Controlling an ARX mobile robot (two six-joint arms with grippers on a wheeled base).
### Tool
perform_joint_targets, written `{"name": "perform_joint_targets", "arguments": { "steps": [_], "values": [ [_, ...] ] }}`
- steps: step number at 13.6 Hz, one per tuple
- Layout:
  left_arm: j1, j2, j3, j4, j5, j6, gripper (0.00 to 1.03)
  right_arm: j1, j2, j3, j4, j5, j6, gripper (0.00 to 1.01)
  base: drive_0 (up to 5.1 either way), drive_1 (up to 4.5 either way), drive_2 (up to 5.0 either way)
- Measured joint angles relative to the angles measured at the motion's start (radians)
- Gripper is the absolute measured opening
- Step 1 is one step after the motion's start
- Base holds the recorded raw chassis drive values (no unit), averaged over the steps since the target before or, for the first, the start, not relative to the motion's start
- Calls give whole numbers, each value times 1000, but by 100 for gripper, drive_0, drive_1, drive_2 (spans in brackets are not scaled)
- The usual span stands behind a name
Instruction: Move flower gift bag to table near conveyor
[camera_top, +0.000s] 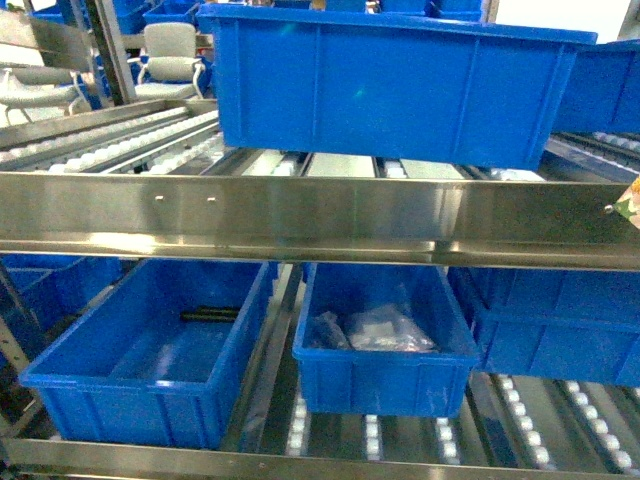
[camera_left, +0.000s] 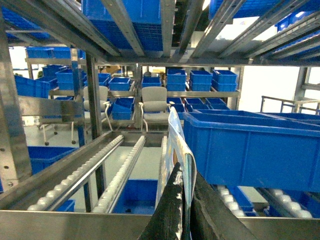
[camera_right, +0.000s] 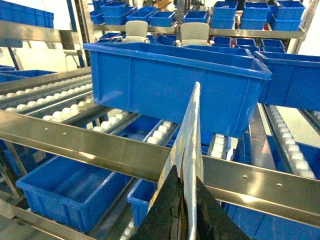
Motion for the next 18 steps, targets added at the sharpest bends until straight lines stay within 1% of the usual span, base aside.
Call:
{"name": "perform_joint_targets", "arguments": {
  "steps": [18],
  "values": [
    [0,0,0,0,0,0,2,0,0,0,1,0,0,3,-478,122,360]
  ]
}}
